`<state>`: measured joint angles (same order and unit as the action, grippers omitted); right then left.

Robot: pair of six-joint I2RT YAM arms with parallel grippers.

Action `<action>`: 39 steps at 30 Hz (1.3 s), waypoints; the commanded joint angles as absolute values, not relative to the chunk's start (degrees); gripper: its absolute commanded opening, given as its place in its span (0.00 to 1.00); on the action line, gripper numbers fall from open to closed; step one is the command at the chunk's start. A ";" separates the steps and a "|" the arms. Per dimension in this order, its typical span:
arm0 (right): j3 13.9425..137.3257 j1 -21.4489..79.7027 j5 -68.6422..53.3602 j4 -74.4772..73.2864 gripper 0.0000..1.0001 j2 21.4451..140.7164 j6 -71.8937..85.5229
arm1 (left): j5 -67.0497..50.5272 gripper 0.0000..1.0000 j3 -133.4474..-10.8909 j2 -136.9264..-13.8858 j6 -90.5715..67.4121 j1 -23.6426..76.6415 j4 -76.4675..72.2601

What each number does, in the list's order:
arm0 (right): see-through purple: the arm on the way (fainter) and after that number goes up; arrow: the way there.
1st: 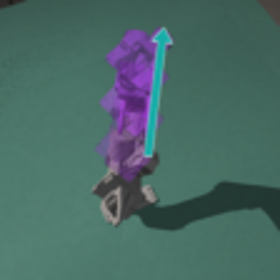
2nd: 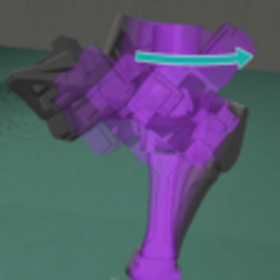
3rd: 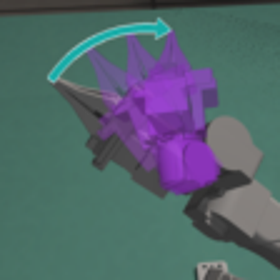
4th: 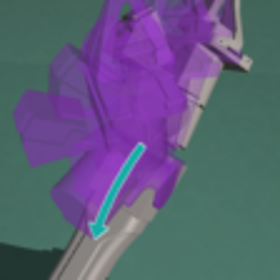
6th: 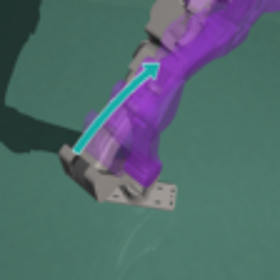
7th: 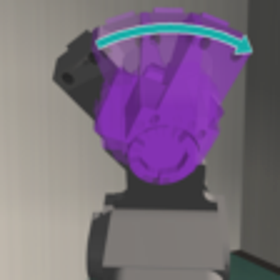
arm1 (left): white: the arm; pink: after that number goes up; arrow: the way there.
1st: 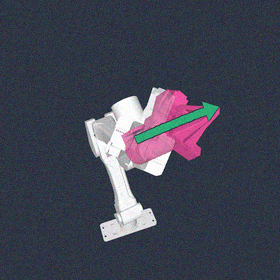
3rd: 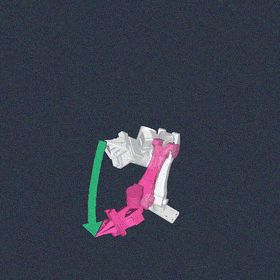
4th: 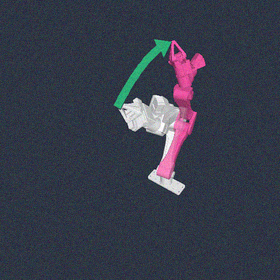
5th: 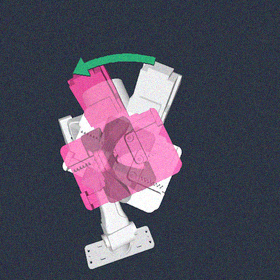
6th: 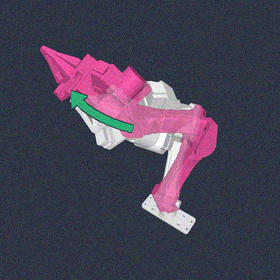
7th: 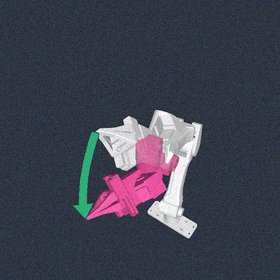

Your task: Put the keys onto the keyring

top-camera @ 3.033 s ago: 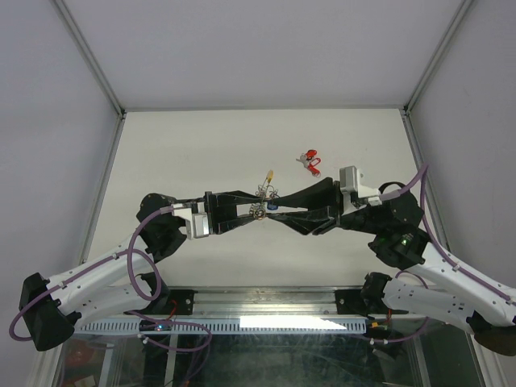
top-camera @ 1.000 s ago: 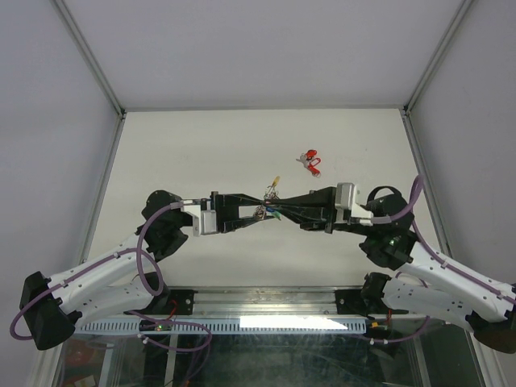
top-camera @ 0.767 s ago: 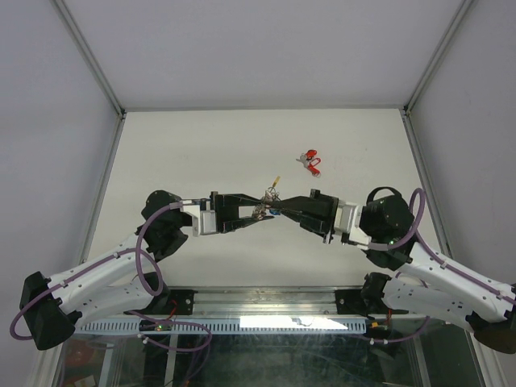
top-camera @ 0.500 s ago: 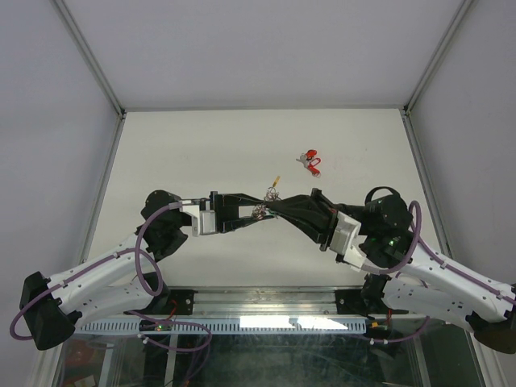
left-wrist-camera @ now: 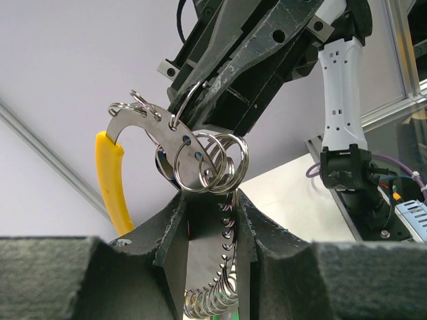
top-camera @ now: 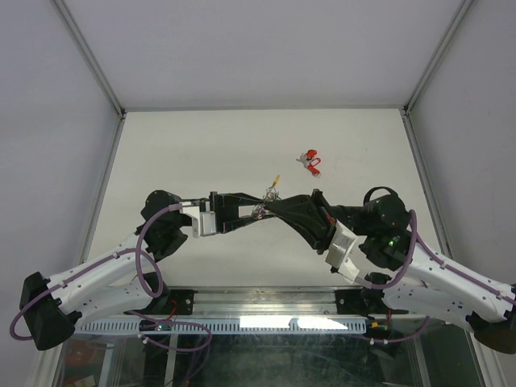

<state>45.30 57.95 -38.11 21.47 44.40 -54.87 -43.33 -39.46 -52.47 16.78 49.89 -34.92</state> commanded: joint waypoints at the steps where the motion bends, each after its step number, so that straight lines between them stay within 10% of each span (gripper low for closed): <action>1: 44.83 57.92 -35.86 28.50 0.00 43.29 -47.58 | -41.99 0.00 -41.59 -50.62 18.89 50.26 -37.97; 23: 35.46 58.27 -19.71 75.90 0.00 52.93 -9.18 | -39.70 0.00 -44.04 -53.22 22.26 50.44 -37.99; 39: 30.29 58.27 -22.41 69.29 0.00 46.01 -22.81 | -42.11 0.48 -42.98 -45.81 15.83 50.44 -38.48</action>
<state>30.70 58.22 -21.91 68.73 49.39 -17.23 -39.24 -41.67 -47.42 18.74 49.93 -36.21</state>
